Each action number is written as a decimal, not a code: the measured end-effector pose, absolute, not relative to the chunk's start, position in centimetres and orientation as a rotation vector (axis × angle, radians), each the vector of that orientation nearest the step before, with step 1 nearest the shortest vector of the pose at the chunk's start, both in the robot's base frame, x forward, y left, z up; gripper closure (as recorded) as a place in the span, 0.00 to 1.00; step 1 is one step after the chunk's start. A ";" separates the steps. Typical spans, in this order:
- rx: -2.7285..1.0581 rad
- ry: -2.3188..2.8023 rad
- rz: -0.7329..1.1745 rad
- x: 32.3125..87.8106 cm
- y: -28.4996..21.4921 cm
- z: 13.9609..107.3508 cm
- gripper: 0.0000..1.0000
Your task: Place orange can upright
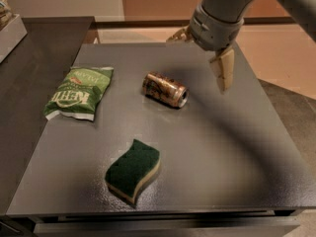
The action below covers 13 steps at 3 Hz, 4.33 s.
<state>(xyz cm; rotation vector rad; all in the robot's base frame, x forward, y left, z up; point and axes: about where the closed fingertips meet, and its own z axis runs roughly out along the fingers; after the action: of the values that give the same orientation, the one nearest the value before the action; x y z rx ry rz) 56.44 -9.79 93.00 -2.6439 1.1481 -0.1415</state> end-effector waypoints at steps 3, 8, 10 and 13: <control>-2.814 0.706 -0.192 57.0 -8.7 94.2 0.00; -3.033 -0.266 -0.286 56.4 -4.8 91.3 0.00; -2.984 -0.713 -0.199 57.1 -2.9 89.3 0.00; -2.952 -0.926 -0.078 58.6 -2.9 85.7 0.00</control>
Offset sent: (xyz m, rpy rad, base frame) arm -0.0033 0.0003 0.0143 -0.0778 0.0192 0.3408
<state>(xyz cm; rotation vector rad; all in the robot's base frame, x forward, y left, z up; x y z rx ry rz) 58.61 -2.85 85.71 -2.9519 -0.9258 -0.0784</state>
